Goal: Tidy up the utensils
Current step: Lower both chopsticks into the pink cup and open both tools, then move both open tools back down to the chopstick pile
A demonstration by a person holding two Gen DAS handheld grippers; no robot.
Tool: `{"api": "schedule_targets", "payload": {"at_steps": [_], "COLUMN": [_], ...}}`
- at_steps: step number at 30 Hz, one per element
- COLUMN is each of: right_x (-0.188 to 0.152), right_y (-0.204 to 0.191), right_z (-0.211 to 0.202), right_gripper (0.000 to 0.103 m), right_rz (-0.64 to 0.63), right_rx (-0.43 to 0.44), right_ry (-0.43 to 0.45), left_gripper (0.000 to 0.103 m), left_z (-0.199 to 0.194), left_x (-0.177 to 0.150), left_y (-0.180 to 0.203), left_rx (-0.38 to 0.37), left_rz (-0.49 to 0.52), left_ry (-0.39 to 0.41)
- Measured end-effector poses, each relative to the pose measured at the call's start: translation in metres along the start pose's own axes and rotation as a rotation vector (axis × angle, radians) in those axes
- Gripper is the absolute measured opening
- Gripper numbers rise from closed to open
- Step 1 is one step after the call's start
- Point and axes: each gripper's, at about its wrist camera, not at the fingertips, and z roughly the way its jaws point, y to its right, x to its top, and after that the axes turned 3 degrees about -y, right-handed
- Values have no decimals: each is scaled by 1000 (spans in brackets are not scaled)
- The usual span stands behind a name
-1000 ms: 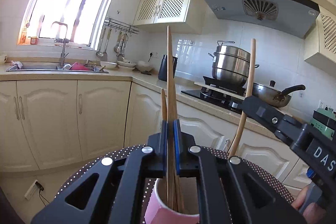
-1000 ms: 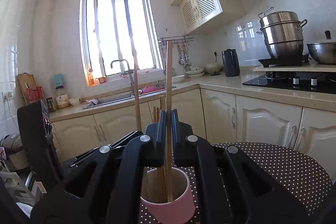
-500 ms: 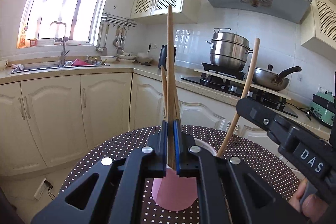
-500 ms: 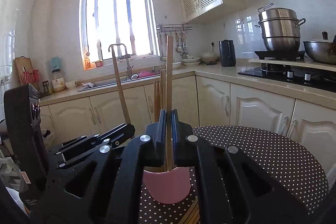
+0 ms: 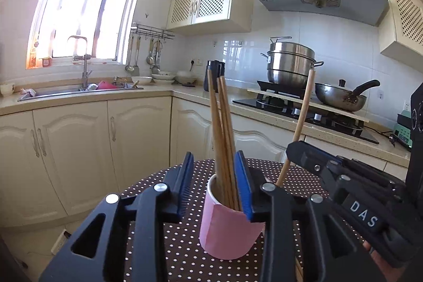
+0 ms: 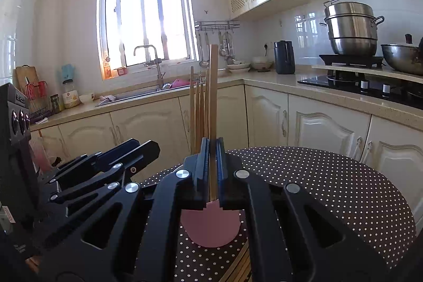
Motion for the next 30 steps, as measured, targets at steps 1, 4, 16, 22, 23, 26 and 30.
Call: {"api": "schedule_targets", "payload": {"at_steps": [1,4,16,22,23,26,30], "right_x": [0,-1,2,6,7,11,16], "right_y": [0,0,-1,-5,-5,-7,-11], "right_z": [0,1,0,-6,-8,-14,-24], "right_gripper": [6,6,7,39,44,47,50], "right_rz": [1,2,29,36,37,39,31], "right_rx": [1,1,-14,-20,-36,-30,-36], "right_ry": [-1,-2,-19,-11,-1,7,19], "left_gripper": [35,40,51,57,58,59,61], "left_z": [-3,-11,-26,-35,-37,-43,-52], "left_x": [0,2,9,11,12,15,18], "left_y": [0,-1,-4,-7,-7,-9,-9], "left_rx": [15,43,88,98,101,100,105], "left_rz": [3,12,19,25,22,14,13], "left_ry": [12,45,87,102,106,112,123]}}
